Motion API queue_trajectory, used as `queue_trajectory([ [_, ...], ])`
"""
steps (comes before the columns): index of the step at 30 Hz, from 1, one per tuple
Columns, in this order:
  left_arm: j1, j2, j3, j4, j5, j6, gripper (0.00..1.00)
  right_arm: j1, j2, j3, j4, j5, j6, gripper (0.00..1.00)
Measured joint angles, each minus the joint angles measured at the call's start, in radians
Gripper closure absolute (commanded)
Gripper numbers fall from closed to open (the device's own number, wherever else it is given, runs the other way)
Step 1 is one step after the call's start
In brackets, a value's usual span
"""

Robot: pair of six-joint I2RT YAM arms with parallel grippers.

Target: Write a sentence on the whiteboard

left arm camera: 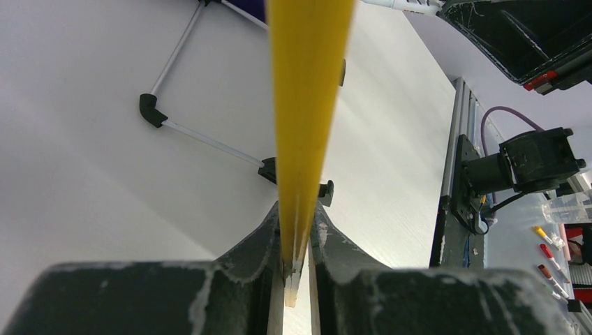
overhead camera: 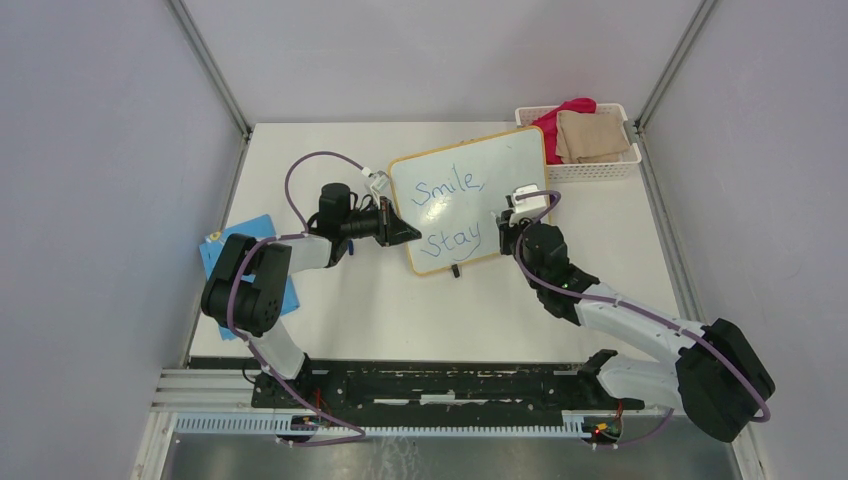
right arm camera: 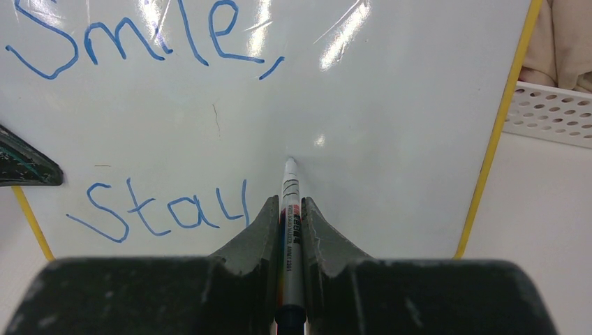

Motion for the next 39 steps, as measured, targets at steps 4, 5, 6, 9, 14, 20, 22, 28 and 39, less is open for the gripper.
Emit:
queue_trajectory([
  [4,0.0,0.0,0.0,0.0,0.0,0.0,0.98,0.0,-0.006,-0.014,0.009,-0.002,0.002,1.0],
  [5,0.0,0.0,0.0,0.0,0.0,0.0,0.98,0.0,-0.008,-0.021,0.01,-0.002,0.004,1.0],
  [6,0.0,0.0,0.0,0.0,0.0,0.0,0.98,0.0,-0.013,-0.032,0.012,-0.005,0.006,1.0],
  [9,0.0,0.0,0.0,0.0,0.0,0.0,0.98,0.0,-0.026,-0.058,0.012,-0.009,0.013,1.0],
  [14,0.0,0.0,0.0,-0.001,0.0,0.0,0.98,0.0,-0.044,-0.094,0.012,-0.024,0.029,1.0],
  [20,0.0,0.0,0.0,0.0,-0.004,0.0,0.98,0.0,-0.061,-0.145,0.011,-0.043,0.047,1.0],
  [22,0.0,0.0,0.0,0.0,-0.006,0.0,0.98,0.0,-0.066,-0.161,0.011,-0.048,0.053,1.0],
  [28,0.0,0.0,0.0,0.0,-0.008,0.001,0.98,0.0,-0.076,-0.192,0.01,-0.064,0.065,1.0],
  [39,0.0,0.0,0.001,0.0,-0.008,0.002,0.98,0.0,-0.129,-0.171,-0.069,-0.064,0.066,1.0],
])
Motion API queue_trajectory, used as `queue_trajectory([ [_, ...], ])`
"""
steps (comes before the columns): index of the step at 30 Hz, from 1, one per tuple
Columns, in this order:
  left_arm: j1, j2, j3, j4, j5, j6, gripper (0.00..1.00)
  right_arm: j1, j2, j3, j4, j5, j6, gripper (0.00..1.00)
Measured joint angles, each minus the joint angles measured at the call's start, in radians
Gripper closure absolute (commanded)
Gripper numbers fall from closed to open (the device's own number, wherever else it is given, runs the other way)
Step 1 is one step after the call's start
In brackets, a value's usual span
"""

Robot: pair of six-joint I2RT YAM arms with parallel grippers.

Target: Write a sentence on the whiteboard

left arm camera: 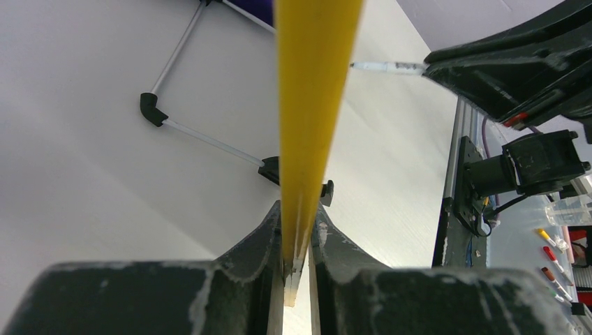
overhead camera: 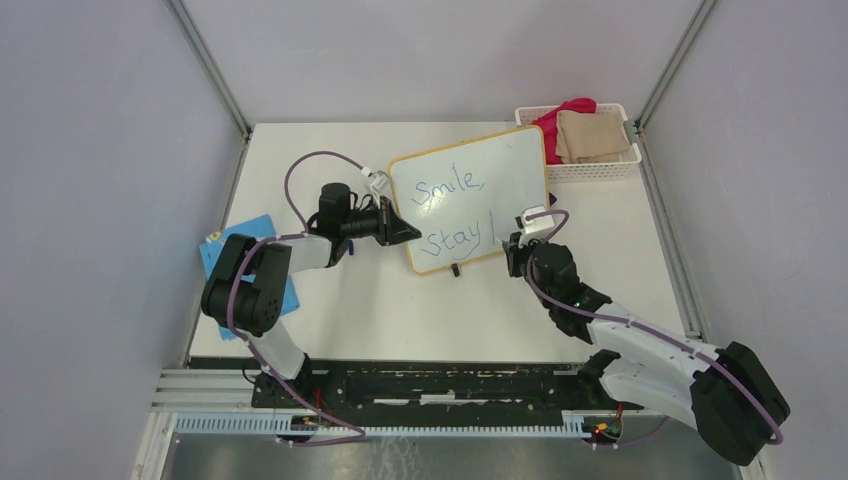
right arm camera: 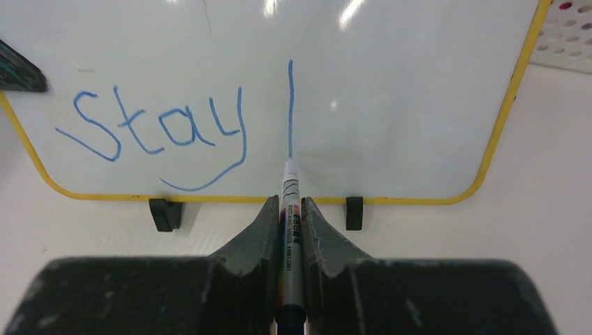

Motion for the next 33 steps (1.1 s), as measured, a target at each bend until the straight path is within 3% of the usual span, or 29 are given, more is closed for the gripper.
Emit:
queue_trajectory([
  [11,-0.001,0.0,0.001,0.0,0.0,0.006,0.98,-0.017,0.019,0.122,0.002,0.054,-0.022,1.0],
  [33,-0.002,0.0,0.002,-0.001,0.0,0.009,0.98,-0.021,0.11,0.158,-0.011,0.056,-0.023,1.0],
])
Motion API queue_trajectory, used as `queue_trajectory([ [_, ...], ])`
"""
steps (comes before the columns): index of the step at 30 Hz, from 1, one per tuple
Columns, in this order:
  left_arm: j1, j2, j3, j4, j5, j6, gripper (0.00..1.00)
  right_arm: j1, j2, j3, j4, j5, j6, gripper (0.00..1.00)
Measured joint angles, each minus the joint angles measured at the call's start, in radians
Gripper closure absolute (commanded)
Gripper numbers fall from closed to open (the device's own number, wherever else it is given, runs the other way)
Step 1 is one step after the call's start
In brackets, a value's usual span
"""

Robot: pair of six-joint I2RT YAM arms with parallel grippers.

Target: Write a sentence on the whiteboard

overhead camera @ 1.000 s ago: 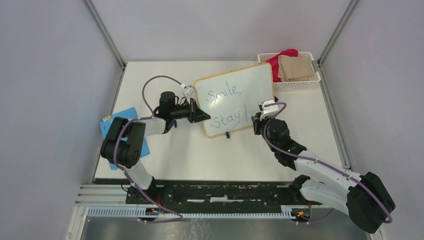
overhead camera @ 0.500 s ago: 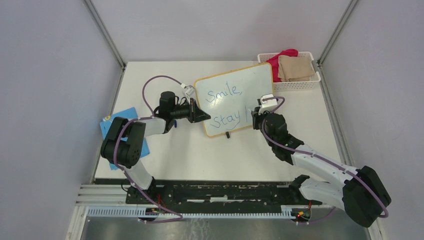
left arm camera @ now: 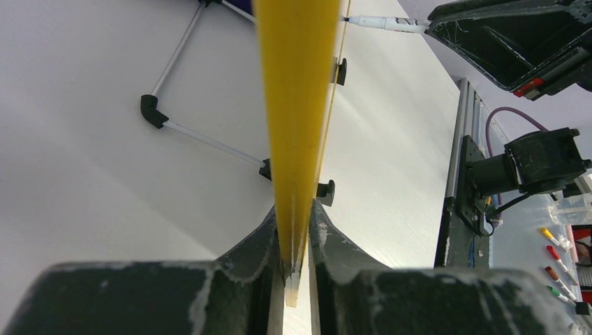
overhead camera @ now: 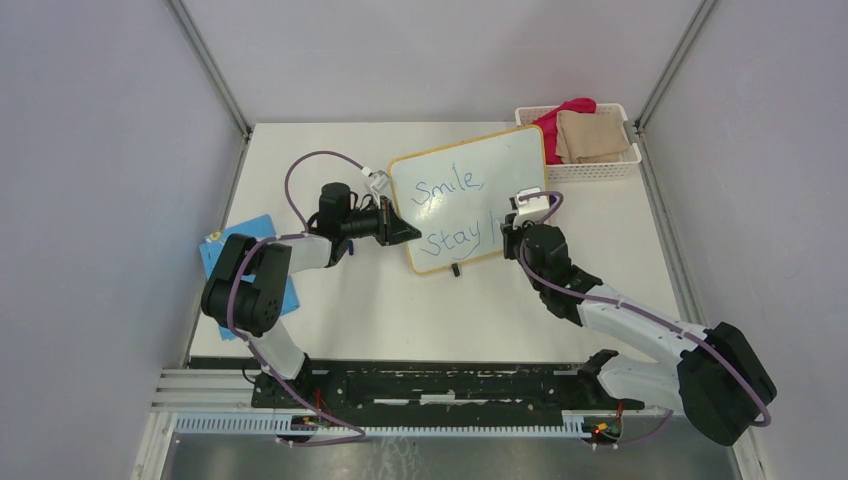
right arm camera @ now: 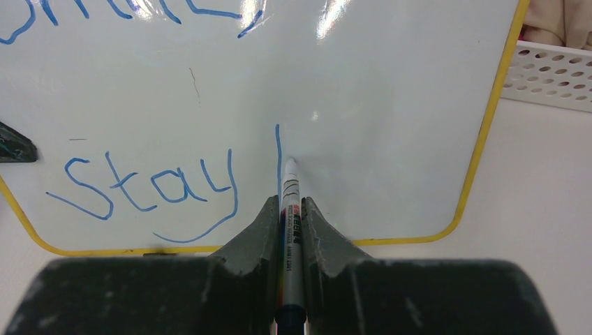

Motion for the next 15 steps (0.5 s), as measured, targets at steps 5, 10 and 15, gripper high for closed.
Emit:
queue_trajectory([
  [5,0.0,0.0,0.0,0.0,-0.001,0.0,0.98,0.0,0.003,0.001,0.001,-0.013,-0.001,1.0],
  [10,0.0,0.0,0.0,0.0,-0.001,0.0,0.98,0.0,0.004,0.001,0.002,-0.05,0.002,1.0],
  [15,0.0,0.0,0.0,0.0,-0.002,0.0,0.98,0.011,0.011,0.001,0.005,-0.08,0.006,1.0],
])
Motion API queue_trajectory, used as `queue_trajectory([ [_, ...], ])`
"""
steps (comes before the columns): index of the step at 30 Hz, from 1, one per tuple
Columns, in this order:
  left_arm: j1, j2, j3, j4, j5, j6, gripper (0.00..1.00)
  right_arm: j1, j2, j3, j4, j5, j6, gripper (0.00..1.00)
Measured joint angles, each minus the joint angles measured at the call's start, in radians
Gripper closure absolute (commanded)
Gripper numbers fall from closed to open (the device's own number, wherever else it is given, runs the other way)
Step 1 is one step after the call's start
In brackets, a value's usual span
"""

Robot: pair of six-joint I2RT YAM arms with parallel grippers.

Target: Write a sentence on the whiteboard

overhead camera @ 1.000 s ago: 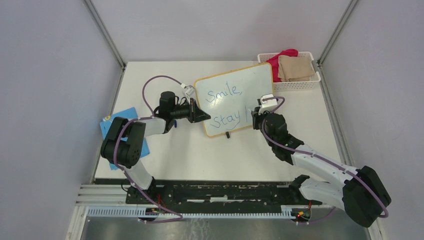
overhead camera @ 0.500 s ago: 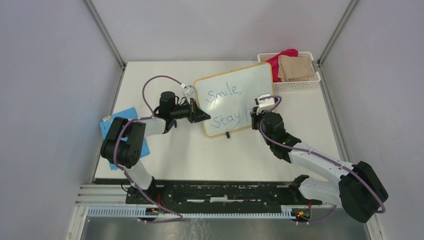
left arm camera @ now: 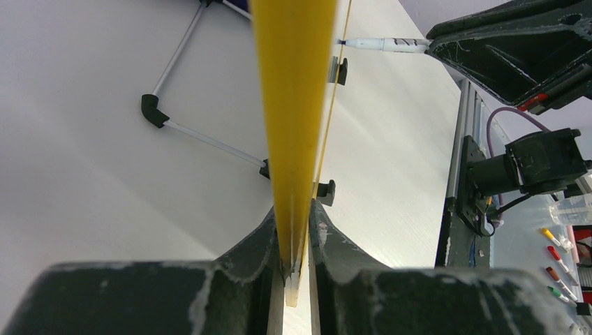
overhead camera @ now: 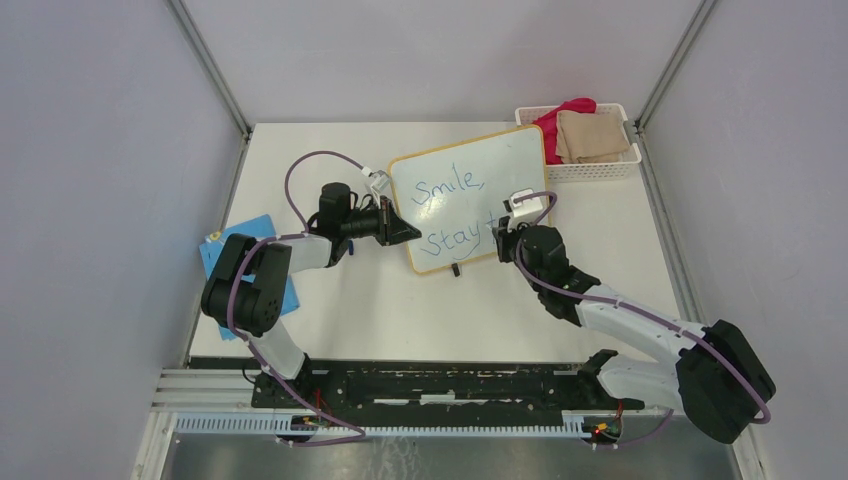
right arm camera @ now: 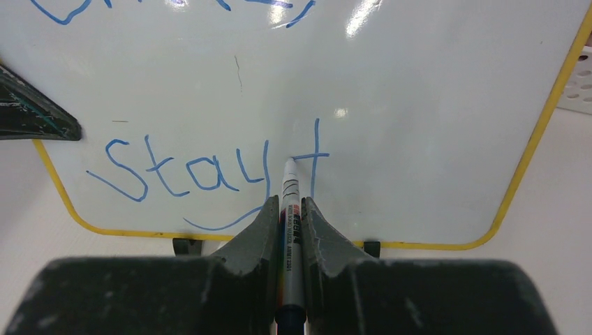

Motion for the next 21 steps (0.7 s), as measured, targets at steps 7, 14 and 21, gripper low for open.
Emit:
queue_trajectory([
  [7,0.0,0.0,0.002,-0.003,-0.001,0.002,0.98,0.003,0.002,0.0,-0.003,0.007,0.001,1.0],
  [14,-0.002,0.0,0.003,-0.004,-0.002,0.005,0.98,-0.015,-0.018,-0.018,-0.033,0.042,0.005,1.0],
  [21,-0.002,0.0,0.004,-0.004,-0.002,0.007,0.98,-0.039,-0.041,-0.034,-0.071,0.071,0.007,1.0],
])
